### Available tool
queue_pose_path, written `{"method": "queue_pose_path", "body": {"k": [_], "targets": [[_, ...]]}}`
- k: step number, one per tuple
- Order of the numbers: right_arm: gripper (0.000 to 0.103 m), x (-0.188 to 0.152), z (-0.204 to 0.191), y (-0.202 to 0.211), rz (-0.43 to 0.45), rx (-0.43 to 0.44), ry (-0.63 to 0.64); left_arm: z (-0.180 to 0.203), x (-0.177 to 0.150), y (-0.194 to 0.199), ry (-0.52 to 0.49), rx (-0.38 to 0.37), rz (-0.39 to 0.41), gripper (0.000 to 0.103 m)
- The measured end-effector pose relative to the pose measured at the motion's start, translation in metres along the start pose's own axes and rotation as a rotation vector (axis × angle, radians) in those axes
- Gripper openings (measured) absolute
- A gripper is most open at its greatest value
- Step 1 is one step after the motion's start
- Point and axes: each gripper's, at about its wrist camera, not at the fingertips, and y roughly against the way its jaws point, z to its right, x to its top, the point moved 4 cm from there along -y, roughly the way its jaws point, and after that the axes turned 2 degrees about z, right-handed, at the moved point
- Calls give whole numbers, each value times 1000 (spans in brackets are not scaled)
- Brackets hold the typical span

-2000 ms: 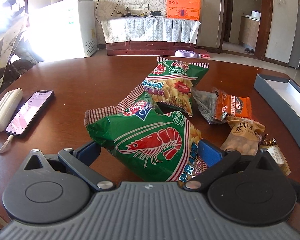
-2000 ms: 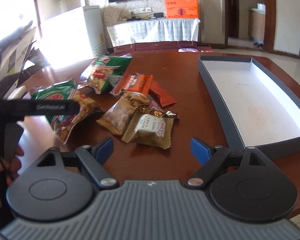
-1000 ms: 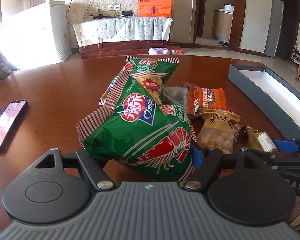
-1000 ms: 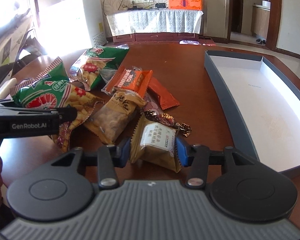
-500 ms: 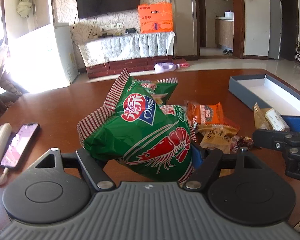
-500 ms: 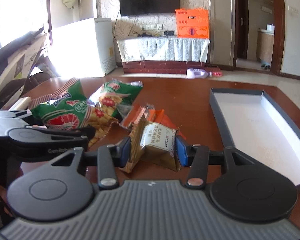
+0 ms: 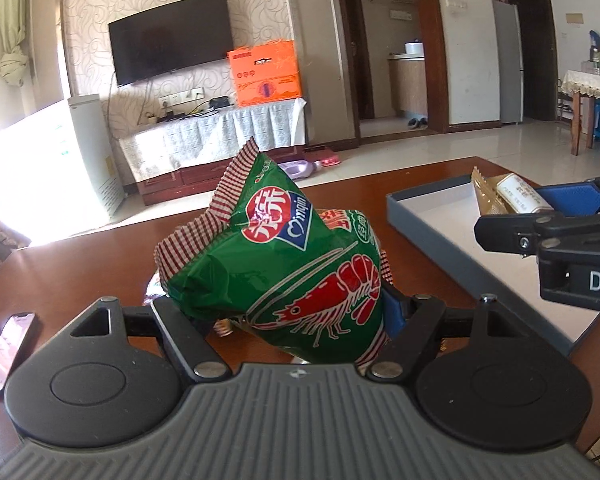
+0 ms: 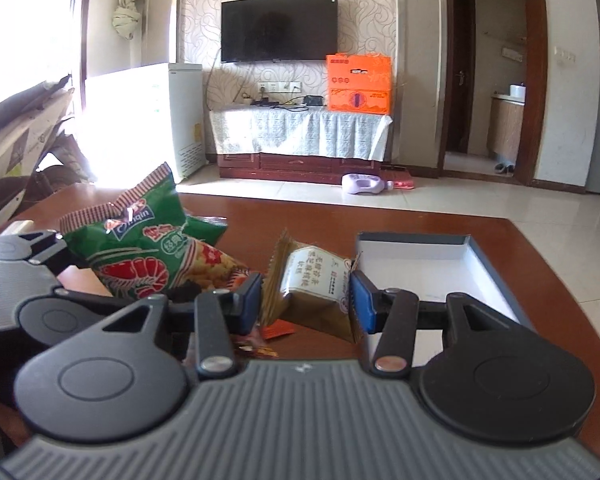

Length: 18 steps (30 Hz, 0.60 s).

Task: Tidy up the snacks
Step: 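Carry both packets over the grey box and open both tools to drop them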

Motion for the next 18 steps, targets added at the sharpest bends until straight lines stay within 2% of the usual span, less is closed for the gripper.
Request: {"method": "queue_pose_path", "body": {"k": [4, 6, 10, 13, 18], "targets": [[51, -4, 30, 3, 2, -50, -41, 26, 12, -8, -20, -31, 28, 80], [45, -9, 42, 3, -1, -73, -61, 39, 18, -12, -26, -48, 44, 80], [45, -20, 60, -1, -25, -113, -84, 66, 28, -21, -23, -90, 60, 80], [43, -33, 69, -11, -73, -141, -79, 87, 31, -36, -24, -116, 45, 80], [43, -41, 91, -10, -83, -189, -107, 120, 41, -61, -31, -165, 53, 80]]}}
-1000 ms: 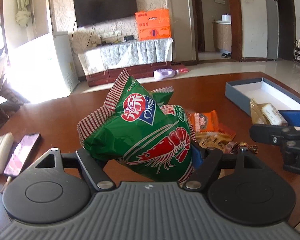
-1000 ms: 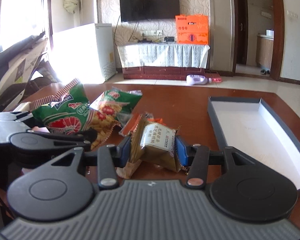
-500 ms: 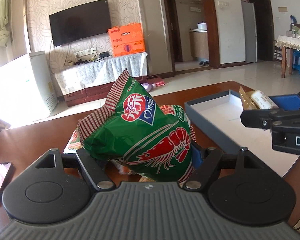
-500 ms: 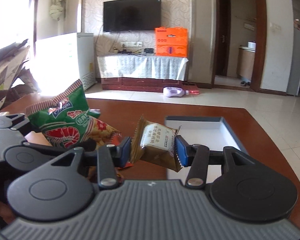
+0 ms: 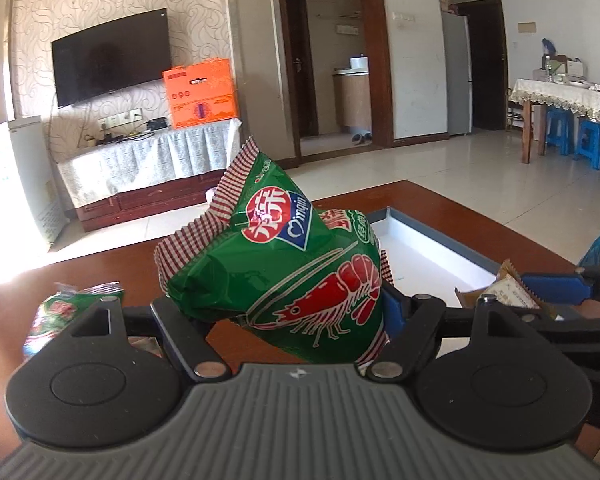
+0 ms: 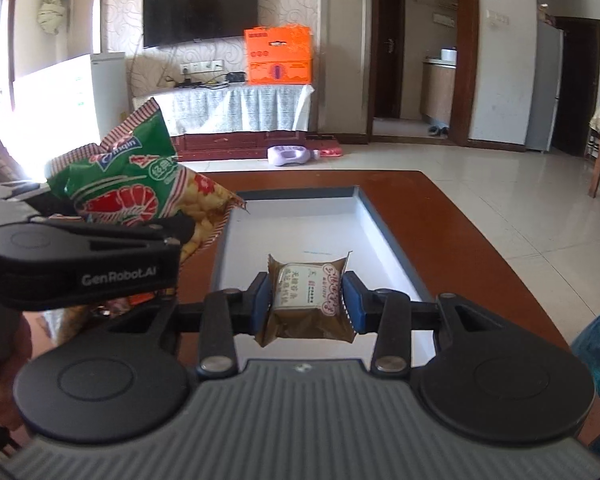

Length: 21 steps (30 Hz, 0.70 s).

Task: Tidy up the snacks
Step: 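Carry both packets over the grey box and open both tools to drop them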

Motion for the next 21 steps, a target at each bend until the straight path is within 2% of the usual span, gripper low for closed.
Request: {"method": "queue_pose_path", "body": {"k": [6, 12, 17, 21], "targets": [[43, -7, 26, -7, -28, -34, -71, 33, 7, -28, 21, -72, 9, 80], [43, -13, 31, -16, -65, -46, -93, 61, 6, -67, 33, -142, -37, 81], [43, -15, 36, -23, -81, -57, -96, 77, 0, -92, 14, -152, -87, 84], [43, -13, 35, -30, -91, -77, -96, 73, -2, -98, 9, -146, -94, 89]]}}
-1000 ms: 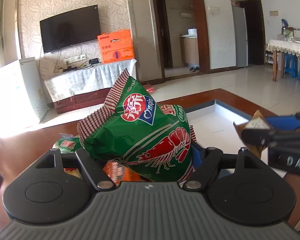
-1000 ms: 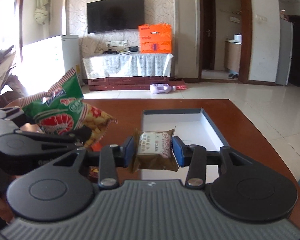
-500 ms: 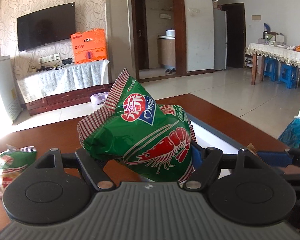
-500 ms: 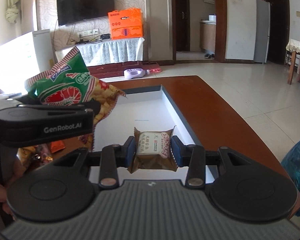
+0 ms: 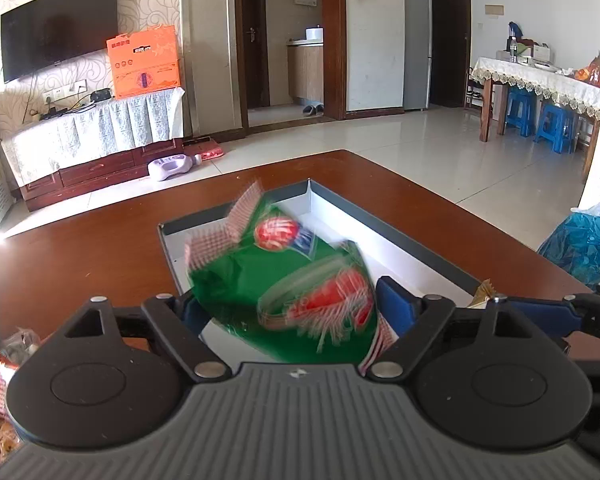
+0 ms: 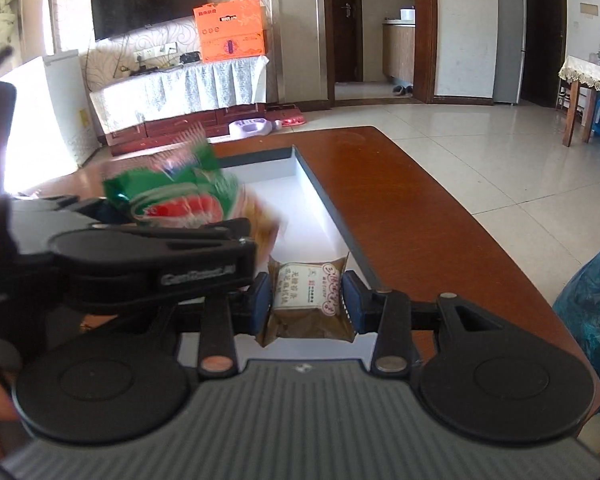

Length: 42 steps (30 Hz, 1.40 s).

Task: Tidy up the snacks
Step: 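Carry both packets over the grey box and open both tools to drop them, then return both tools to the snack pile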

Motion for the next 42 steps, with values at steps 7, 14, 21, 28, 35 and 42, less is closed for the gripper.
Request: {"method": "queue_pose_path", "body": {"k": [7, 14, 21, 28, 35, 42], "targets": [[43, 1, -3, -8, 2, -33, 50, -27, -14, 33, 42, 12, 17, 90], [43, 13, 7, -18, 46, -49, -2, -37, -27, 60, -42, 21, 21, 92], [45, 18, -6, -15, 88, 59, -23, -10, -43, 70, -129, 2, 16, 94], [53, 22, -5, -4, 139, 69, -40, 1, -53, 83, -162, -3, 20, 96], [78, 19, -1, 20, 178, 46, -118, -3, -59, 104, -138, -5, 49, 98], [84, 15, -1, 47, 248, -51, -207, -7, -61, 127, -135, 12, 72, 98]]}}
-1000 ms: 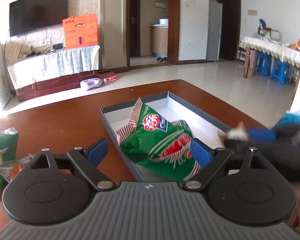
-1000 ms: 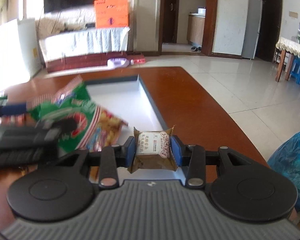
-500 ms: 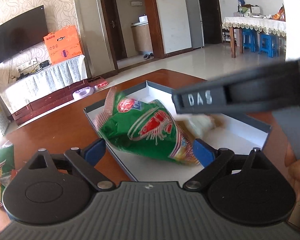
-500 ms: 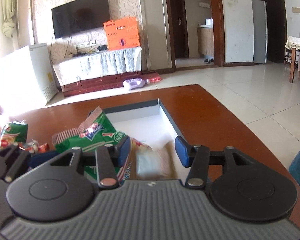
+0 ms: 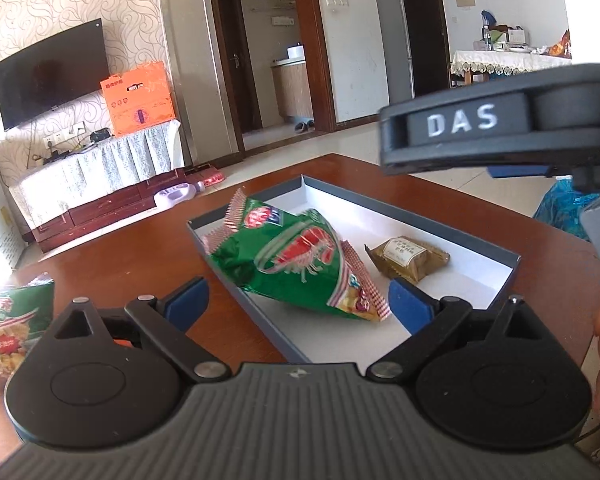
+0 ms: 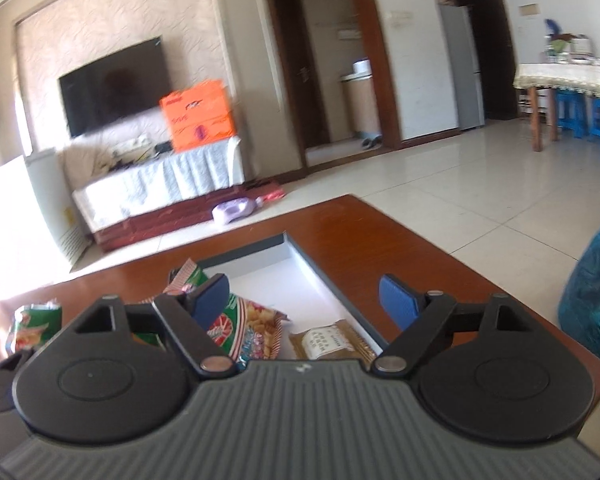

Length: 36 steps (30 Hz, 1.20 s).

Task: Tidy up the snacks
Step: 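Return both tools to the snack pile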

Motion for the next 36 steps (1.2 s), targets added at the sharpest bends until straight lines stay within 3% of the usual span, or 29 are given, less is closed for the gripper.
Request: {"method": "queue_pose_path", "body": {"k": [5, 11, 22, 30, 36], "targets": [[84, -5, 4, 21, 61, 5, -32, -7, -1, 14, 16, 27, 7, 99], [84, -13, 3, 23, -12, 0, -22, -18, -12, 37, 65, 85, -8, 99], [84, -24, -30, 26, -43, 138, 19, -76, -59, 64, 99, 262, -81, 100], [84, -31, -55, 20, -69, 175, 87, -143, -83, 63, 256, 242, -140, 99], [84, -37, -65, 16, -94, 190, 118, -153, -84, 50, 309, 188, -159, 98]]}}
